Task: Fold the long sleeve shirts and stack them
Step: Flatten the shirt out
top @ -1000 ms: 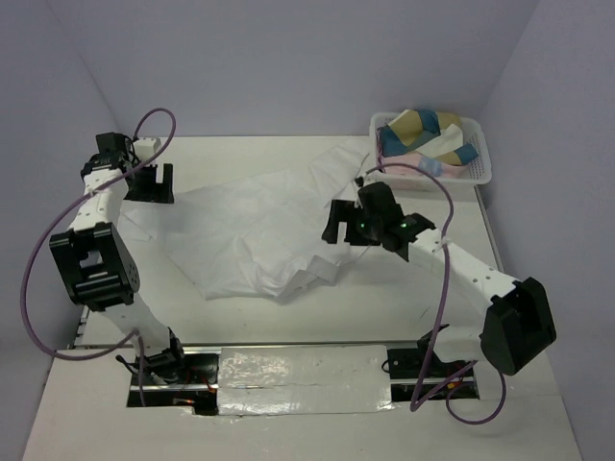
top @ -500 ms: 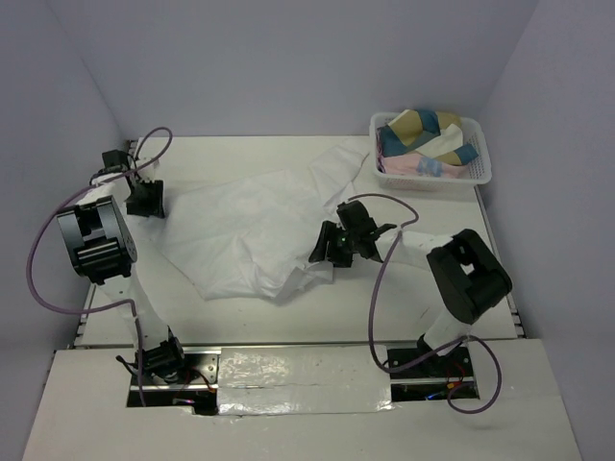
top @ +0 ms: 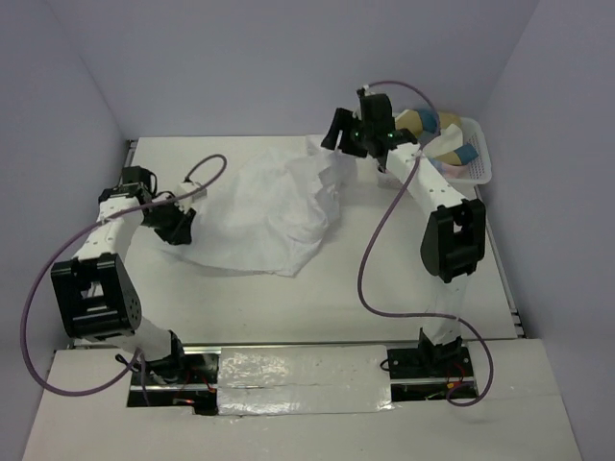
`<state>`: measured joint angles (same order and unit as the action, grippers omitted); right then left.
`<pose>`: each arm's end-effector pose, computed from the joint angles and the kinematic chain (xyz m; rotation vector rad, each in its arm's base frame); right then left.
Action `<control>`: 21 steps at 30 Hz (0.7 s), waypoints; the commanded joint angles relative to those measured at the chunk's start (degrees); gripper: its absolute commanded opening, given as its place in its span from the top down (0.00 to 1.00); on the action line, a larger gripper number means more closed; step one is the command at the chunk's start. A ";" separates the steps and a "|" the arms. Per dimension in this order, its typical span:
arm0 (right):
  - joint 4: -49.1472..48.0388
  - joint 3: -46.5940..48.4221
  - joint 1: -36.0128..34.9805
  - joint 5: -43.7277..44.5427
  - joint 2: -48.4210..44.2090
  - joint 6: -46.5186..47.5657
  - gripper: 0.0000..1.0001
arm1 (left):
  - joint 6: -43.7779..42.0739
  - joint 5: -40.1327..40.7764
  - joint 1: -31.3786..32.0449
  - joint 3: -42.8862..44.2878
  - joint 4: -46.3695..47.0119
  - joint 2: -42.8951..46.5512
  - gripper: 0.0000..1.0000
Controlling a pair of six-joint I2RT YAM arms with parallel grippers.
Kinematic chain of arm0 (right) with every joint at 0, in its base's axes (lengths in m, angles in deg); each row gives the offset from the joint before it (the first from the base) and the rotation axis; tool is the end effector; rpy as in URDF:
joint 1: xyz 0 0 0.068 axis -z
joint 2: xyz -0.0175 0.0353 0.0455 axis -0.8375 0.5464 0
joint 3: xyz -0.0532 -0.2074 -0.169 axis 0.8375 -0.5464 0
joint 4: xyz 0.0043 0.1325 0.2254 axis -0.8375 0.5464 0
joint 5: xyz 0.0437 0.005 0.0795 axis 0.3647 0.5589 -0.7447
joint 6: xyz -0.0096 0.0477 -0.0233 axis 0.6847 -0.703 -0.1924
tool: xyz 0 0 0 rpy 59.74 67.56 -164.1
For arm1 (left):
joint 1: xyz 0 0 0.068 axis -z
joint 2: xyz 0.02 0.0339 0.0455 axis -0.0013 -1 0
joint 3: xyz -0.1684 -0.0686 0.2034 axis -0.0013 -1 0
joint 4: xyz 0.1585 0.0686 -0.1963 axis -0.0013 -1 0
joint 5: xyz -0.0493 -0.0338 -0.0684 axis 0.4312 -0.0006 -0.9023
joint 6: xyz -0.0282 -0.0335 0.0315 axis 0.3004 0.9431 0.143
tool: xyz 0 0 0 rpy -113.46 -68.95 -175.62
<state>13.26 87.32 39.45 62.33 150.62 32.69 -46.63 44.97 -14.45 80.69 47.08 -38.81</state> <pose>0.4327 0.1430 0.2982 0.0862 2.2374 0.6457 0.3033 0.0619 0.2406 0.7268 2.4460 -0.2515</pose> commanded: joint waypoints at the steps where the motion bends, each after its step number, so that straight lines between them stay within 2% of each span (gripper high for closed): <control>1: 15.47 18.45 -0.76 5.89 4.41 9.20 0.22 | -17.68 -9.91 3.12 0.65 -17.13 3.49 0.59; 3: 18.94 21.50 -0.76 10.19 4.87 10.43 0.16 | -16.05 -11.06 2.25 2.59 -20.48 3.32 0.47; 4: 19.56 21.25 -0.76 10.91 3.64 10.35 0.09 | -15.33 -13.85 -0.02 4.86 -21.36 3.23 0.42; 6: 17.65 13.89 -0.85 13.37 -3.29 9.82 0.07 | -14.80 -18.78 -3.10 7.86 -24.35 2.44 0.37; 7: 14.15 6.21 -0.94 13.47 -6.27 8.60 0.03 | -14.54 -20.72 -5.29 10.83 -27.49 1.83 0.37; 8: 12.03 1.78 -1.37 13.64 -9.26 7.89 0.03 | -14.10 -22.65 -5.84 12.26 -28.57 0.78 0.31; 9: 10.18 -2.27 -1.99 13.73 -15.29 7.01 0.03 | -12.18 -22.41 -6.02 13.05 -28.93 0.42 0.25; 10: 5.81 -10.23 -3.04 13.99 -18.05 5.79 0.05 | -11.03 -21.54 -6.02 13.58 -28.67 0.42 0.25; 12: 0.96 -16.78 -8.39 13.38 -23.76 6.04 0.11 | -8.05 -17.24 -6.45 12.80 -24.64 0.86 0.24; 13: -3.76 -20.99 -10.93 11.55 -24.49 6.82 0.24 | -6.73 -15.83 -6.72 12.62 -23.06 1.12 0.24; 14: -5.81 -22.07 -13.48 9.71 -24.58 9.44 0.43 | -4.71 -14.33 -7.59 12.45 -19.13 1.21 0.24; 16: -8.72 -21.39 -20.43 5.06 -21.10 12.09 0.96 | 1.61 -16.76 -12.31 12.71 -16.20 -0.10 0.24; 17: -9.08 -20.34 -22.54 4.07 -19.15 12.89 0.96 | 4.77 -17.82 -14.09 12.71 -12.71 -0.98 0.25; 18: -9.17 -19.11 -24.47 3.45 -17.13 13.76 0.92 | 8.54 -16.53 -15.32 12.71 -11.02 -2.12 0.26; 19: -8.56 -15.70 -28.32 3.36 -12.85 14.73 0.74 | 13.89 -14.52 -16.73 12.45 -9.96 -4.31 0.26; 20: -8.47 -13.84 -30.54 3.53 -10.54 17.70 0.64 | 14.81 -12.67 -17.09 11.84 -8.38 -5.11 0.27; 21: -8.38 -12.08 -32.65 3.88 -8.35 19.64 0.42 | 16.30 -9.95 -17.44 9.22 -7.24 -5.47 0.26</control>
<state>9.61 70.38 11.38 68.12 136.76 45.04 -40.22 31.09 -30.16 92.64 34.27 -41.63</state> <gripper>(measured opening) 0.451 0.738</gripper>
